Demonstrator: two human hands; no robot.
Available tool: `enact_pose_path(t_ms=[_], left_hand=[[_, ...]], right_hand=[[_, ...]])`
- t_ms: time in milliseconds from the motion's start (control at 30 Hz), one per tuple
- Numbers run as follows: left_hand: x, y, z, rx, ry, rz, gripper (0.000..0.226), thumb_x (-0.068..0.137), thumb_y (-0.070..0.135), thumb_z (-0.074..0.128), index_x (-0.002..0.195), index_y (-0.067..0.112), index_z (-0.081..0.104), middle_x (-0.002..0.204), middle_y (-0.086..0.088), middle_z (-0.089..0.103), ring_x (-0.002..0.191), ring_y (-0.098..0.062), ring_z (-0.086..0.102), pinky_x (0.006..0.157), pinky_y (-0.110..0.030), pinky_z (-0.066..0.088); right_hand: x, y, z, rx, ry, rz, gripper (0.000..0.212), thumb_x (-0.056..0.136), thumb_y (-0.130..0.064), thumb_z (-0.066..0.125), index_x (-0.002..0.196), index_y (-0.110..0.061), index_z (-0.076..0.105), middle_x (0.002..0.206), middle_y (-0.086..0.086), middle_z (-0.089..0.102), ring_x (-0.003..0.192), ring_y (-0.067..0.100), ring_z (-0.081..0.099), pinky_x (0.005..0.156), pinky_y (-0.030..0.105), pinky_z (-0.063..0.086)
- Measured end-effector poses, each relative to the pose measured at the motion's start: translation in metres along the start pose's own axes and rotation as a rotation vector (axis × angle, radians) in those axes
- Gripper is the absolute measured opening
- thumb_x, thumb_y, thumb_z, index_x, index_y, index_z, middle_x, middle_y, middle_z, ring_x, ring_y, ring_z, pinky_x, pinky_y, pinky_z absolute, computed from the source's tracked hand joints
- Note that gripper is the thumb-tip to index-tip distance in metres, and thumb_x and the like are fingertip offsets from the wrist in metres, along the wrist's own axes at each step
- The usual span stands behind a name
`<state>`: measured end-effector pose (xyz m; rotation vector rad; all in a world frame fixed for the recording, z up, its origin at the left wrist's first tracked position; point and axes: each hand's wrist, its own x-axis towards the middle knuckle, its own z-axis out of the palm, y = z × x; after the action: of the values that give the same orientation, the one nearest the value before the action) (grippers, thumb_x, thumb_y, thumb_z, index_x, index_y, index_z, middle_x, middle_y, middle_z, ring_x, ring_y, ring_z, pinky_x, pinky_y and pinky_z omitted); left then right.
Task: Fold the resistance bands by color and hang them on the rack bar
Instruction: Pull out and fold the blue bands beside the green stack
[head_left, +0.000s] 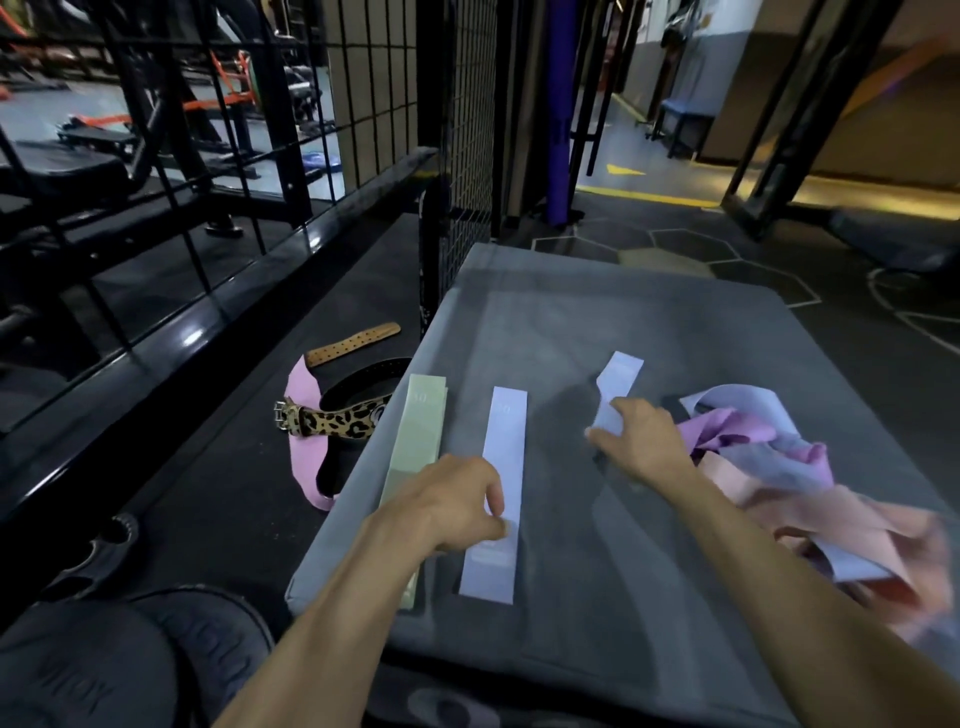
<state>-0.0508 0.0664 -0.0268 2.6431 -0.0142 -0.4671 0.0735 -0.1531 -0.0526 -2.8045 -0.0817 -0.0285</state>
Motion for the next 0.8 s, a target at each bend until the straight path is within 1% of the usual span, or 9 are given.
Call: enact_pose_path(t_ms=[100,200,267,400,467,533,633,700,800], left_hand=[[0.001,0.008,0.003,-0.286,0.045,0.029,0.020,0.097,0.035,0.063,0.096,0.016,0.071,0.091,-0.001,0.073,0.065,-0.015,0.069,0.059,-0.027,0.058],[0.008,0.026,0.012,-0.728,0.012,0.014,0.035,0.104,0.035,0.052,0.095,0.004,0.067,0.085,-0.008,0.071,0.068,-0.021,0.067,0.067,-0.037,0.061],[0.012,0.039,0.017,-0.965,-0.052,-0.033,0.040,0.106,0.040,0.046,0.094,0.007,0.067,0.080,-0.008,0.070,0.067,-0.021,0.066,0.062,-0.031,0.059],[0.017,0.054,0.026,-1.311,-0.078,-0.068,0.032,0.107,0.030,0.048,0.102,0.005,0.067,0.076,-0.007,0.070,0.057,-0.016,0.067,0.056,-0.029,0.057],[0.020,0.059,0.031,-1.346,0.015,-0.072,0.013,0.103,0.019,0.055,0.103,0.011,0.065,0.078,-0.005,0.067,0.052,-0.012,0.062,0.051,-0.023,0.050],[0.023,0.064,0.037,-1.346,0.080,-0.081,0.008,0.098,0.010,0.061,0.098,0.017,0.066,0.086,-0.006,0.069,0.062,-0.015,0.062,0.056,-0.023,0.046],[0.027,0.068,0.043,-1.256,0.126,-0.093,0.020,0.089,0.005,0.071,0.102,0.020,0.070,0.104,-0.007,0.071,0.082,-0.020,0.062,0.068,-0.026,0.045],[0.025,0.068,0.043,-1.162,0.123,-0.085,0.027,0.087,0.005,0.073,0.106,0.023,0.071,0.105,-0.002,0.069,0.081,-0.015,0.062,0.068,-0.024,0.044],[0.022,0.065,0.041,-1.004,0.113,-0.029,0.029,0.085,0.006,0.074,0.104,0.028,0.073,0.101,-0.001,0.067,0.080,-0.011,0.060,0.072,-0.022,0.042]], right_hand=[[-0.028,-0.006,-0.020,0.467,-0.089,-0.019,0.019,0.085,-0.021,0.069,0.074,-0.007,0.064,0.070,0.004,0.070,0.057,0.010,0.058,0.055,0.023,0.044],[-0.065,-0.013,-0.025,0.836,-0.232,0.009,0.015,0.094,-0.012,0.061,0.086,-0.004,0.070,0.079,0.006,0.077,0.068,0.016,0.065,0.059,0.025,0.050],[-0.086,-0.014,-0.027,0.979,-0.323,0.034,0.016,0.097,-0.013,0.060,0.087,-0.009,0.072,0.079,0.006,0.075,0.068,0.018,0.064,0.061,0.027,0.050],[-0.111,-0.001,-0.028,0.967,-0.398,-0.098,0.012,0.095,-0.007,0.063,0.097,0.000,0.073,0.085,0.018,0.073,0.073,0.020,0.065,0.066,0.030,0.049],[-0.119,0.010,-0.025,0.931,-0.386,-0.190,0.021,0.093,-0.007,0.066,0.093,0.014,0.066,0.078,0.027,0.065,0.071,0.019,0.058,0.068,0.031,0.047],[-0.123,0.018,-0.023,0.878,-0.472,-0.247,0.028,0.092,-0.007,0.068,0.089,0.020,0.059,0.073,0.022,0.060,0.071,0.016,0.055,0.066,0.022,0.047],[-0.124,0.031,-0.030,0.727,-0.726,-0.245,0.005,0.090,-0.002,0.067,0.094,0.001,0.069,0.089,0.006,0.071,0.077,0.013,0.060,0.065,0.021,0.047],[-0.119,0.044,-0.033,0.675,-0.820,-0.074,0.020,0.089,0.005,0.060,0.102,-0.007,0.068,0.107,0.011,0.075,0.083,0.017,0.066,0.062,0.023,0.051],[-0.109,0.055,-0.031,0.714,-0.643,0.178,0.020,0.093,0.008,0.047,0.096,-0.004,0.062,0.096,0.023,0.073,0.071,0.027,0.066,0.055,0.031,0.052]])
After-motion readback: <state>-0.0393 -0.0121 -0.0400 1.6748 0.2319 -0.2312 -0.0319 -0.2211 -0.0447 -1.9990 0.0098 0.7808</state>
